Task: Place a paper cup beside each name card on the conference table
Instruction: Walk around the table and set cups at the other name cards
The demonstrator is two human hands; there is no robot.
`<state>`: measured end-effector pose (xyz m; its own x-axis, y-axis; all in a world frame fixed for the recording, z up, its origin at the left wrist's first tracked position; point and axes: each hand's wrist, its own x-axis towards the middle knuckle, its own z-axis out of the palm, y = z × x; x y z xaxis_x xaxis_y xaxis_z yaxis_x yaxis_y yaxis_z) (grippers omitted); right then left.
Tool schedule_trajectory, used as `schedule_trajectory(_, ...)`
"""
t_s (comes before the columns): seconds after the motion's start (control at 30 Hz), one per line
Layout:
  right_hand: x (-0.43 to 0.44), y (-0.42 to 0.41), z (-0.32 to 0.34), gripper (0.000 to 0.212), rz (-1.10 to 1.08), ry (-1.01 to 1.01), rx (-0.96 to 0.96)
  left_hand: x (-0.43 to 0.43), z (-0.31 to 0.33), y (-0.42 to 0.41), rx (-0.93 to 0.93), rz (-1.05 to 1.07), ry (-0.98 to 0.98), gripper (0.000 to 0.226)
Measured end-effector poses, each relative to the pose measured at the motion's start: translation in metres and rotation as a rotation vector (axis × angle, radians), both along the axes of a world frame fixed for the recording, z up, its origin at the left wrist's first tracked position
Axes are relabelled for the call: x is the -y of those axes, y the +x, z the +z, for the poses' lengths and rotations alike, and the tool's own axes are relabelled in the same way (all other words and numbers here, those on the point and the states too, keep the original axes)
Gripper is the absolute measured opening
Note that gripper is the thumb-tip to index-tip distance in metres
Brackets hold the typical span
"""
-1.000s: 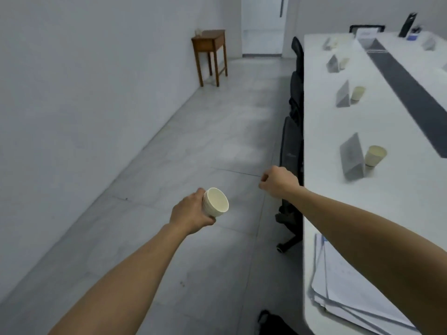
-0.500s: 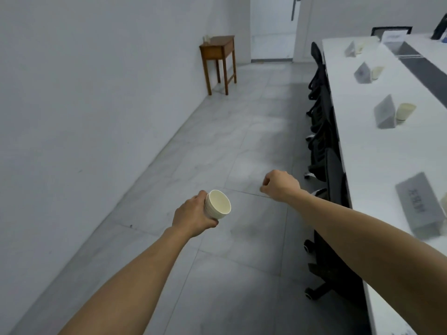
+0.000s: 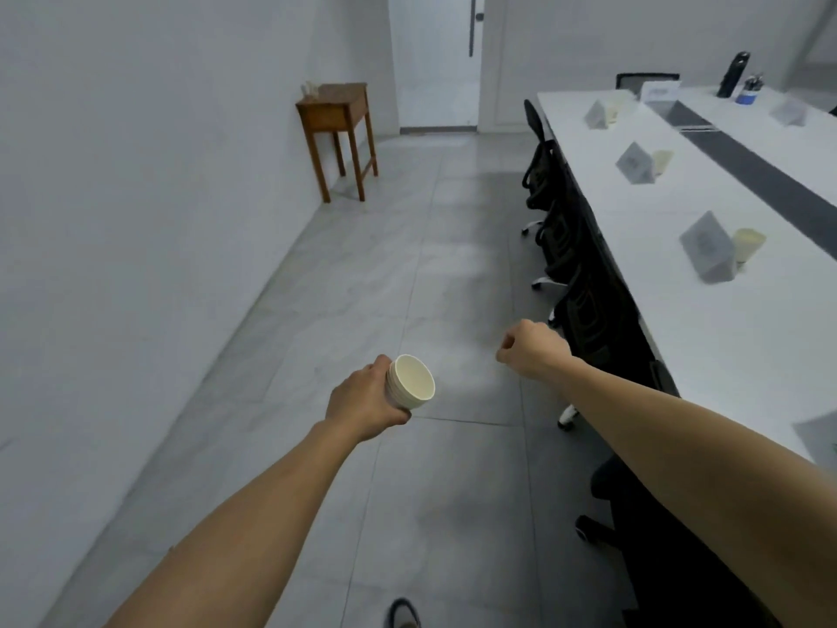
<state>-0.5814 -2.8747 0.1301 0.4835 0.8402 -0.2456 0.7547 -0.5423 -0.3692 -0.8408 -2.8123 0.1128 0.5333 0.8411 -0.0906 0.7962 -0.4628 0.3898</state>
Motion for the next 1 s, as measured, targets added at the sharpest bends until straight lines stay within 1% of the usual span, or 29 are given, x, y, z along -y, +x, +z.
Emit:
schedule_trajectory(0.2, -0.112, 0.026, 0.022, 0.018, -0.103, 0.031, -0.012, -0.149, 0.025, 0.043, -0.004, -0.109, 0.014, 0.064)
schedule_trajectory(0.27, -0.139, 0.039, 0.028, 0.018, -0.132, 0.038, -0.002, -0.182, 0.029, 0.061, 0.003, -0.144, 0.014, 0.065)
schedule_trajectory(0.4, -0.208, 0.079, 0.026, 0.019, -0.182, 0.040, 0.009, -0.261, 0.019, 0.107, 0.005, -0.200, 0.010, 0.065)
schedule_trajectory(0.53, -0.288, 0.130, 0.006, 0.018, -0.204, 0.014, 0.003, -0.345, 0.001, 0.159, -0.007, -0.219, 0.000, 0.064)
schedule_trajectory(0.63, -0.358, 0.175, -0.005, 0.019, -0.212, 0.006, -0.014, -0.415, -0.002, 0.200, -0.024, -0.220, -0.007, 0.063)
schedule_trajectory(0.77, -0.455, 0.229, 0.010, 0.018, -0.183, -0.008, -0.018, -0.510, 0.012, 0.248, -0.013, -0.199, 0.010, 0.062)
schedule_trajectory(0.87, -0.527, 0.260, 0.023, 0.017, -0.151, -0.002, 0.006, -0.578, 0.022, 0.272, -0.002, -0.163, 0.039, 0.064)
schedule_trajectory(1.0, -0.632, 0.290, 0.022, 0.017, -0.093, -0.017, 0.028, -0.676, 0.013, 0.300, -0.024, -0.140, 0.043, 0.064)
